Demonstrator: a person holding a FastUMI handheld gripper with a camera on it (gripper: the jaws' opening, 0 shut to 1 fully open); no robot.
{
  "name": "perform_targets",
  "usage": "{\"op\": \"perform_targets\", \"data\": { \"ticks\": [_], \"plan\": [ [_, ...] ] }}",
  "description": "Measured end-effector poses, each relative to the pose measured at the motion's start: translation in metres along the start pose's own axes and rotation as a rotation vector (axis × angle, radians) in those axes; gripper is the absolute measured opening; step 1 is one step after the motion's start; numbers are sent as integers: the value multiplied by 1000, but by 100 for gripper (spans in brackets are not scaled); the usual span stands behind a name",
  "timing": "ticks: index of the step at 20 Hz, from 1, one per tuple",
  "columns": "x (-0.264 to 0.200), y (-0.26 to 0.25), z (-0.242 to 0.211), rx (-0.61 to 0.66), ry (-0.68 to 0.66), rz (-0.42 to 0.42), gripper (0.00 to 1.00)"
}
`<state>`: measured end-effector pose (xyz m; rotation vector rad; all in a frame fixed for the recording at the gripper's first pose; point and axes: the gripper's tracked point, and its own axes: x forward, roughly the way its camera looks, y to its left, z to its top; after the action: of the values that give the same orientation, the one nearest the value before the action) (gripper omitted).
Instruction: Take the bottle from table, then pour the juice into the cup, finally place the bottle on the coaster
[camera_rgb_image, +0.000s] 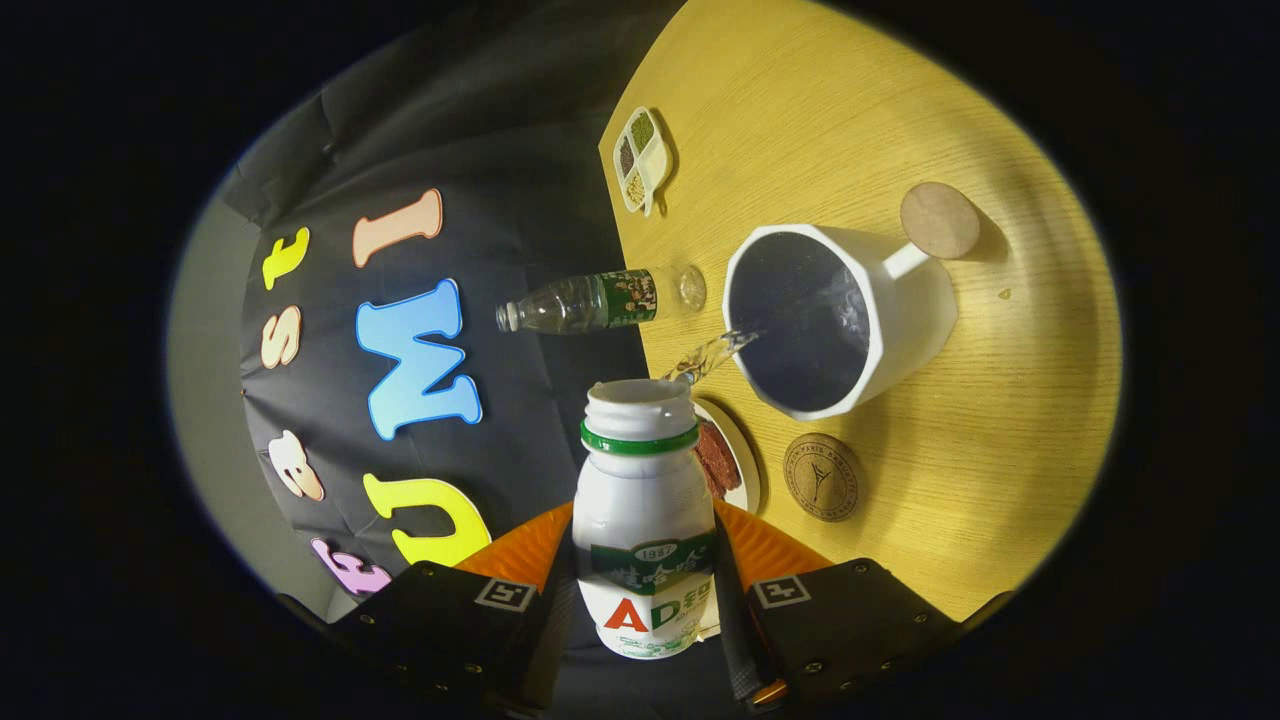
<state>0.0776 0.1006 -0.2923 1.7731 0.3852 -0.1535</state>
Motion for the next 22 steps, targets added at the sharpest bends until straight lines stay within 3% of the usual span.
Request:
{"op": "perform_targets", "data": {
  "ticks": [22],
  "plan": [
    [0,5,-1,54,-18,8,64]
  ]
}}
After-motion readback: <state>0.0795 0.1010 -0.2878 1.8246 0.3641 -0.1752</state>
